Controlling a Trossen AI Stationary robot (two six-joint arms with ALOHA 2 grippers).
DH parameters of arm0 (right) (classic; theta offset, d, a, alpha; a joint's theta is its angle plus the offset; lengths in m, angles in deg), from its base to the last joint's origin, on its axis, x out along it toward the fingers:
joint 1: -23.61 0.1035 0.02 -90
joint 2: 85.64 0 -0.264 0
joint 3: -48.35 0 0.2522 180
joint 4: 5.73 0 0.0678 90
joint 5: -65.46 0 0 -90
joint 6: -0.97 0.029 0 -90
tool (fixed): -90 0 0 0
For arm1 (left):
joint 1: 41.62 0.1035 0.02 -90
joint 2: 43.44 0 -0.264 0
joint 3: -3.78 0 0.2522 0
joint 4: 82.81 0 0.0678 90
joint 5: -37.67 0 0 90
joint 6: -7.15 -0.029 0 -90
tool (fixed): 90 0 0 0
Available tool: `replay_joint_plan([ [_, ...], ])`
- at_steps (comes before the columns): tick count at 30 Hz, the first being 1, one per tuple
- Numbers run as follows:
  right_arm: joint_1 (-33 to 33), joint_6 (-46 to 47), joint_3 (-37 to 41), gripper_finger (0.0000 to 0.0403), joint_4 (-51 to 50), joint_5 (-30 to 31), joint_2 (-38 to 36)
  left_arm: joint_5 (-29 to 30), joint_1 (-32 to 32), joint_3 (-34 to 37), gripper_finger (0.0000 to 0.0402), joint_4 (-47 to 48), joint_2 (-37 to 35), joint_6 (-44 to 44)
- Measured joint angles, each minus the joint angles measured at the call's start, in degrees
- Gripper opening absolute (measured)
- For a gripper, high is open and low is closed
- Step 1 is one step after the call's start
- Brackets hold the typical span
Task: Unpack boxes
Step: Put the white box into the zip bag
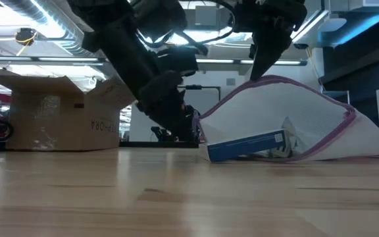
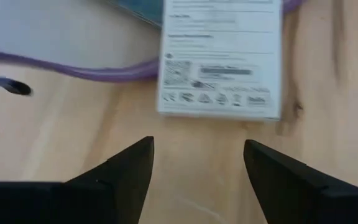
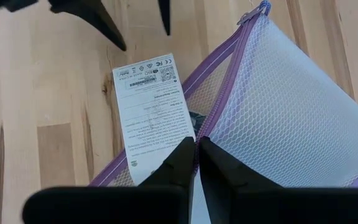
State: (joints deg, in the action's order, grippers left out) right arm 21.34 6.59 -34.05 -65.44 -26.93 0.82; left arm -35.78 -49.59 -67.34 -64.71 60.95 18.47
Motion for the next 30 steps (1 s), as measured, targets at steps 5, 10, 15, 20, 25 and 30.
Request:
replay_joint_plan([
  [5, 0.0, 0.0, 0.0, 0.0010, 0.0, 0.0, 0.0, -1.6, 1.4, 0.0, 0.0235, -0.9, 0.5, -0.7],
  [10, 0.0, 0.0, 0.0, 0.0010, 0.0, 0.0, 0.0, -3.1, 2.1, 0.0, 0.0235, -1.4, 1.3, -1.4],
  [15, 0.0, 0.0, 0.0, 0.0010, 0.0, 0.0, 0.0, -6.5, 2.0, 0.0, 0.0235, -6.6, 3.5, -1.7],
  [20, 0.0, 0.0, 0.0, 0.0010, 0.0, 0.0, 0.0, -6.8, 1.6, 0.0, 0.0235, -9.9, 4.8, -2.5],
  [25, 0.0, 0.0, 0.0, 0.0010, 0.0, 0.0, 0.0, -6.7, 1.6, 0.0, 0.0234, -9.8, 4.8, -1.3],
  [30, 0.0, 0.0, 0.0, 0.0010, 0.0, 0.0, 0.0, -6.7, 1.8, 0.0, 0.0234, -14.1, 4.8, 1.5],
])
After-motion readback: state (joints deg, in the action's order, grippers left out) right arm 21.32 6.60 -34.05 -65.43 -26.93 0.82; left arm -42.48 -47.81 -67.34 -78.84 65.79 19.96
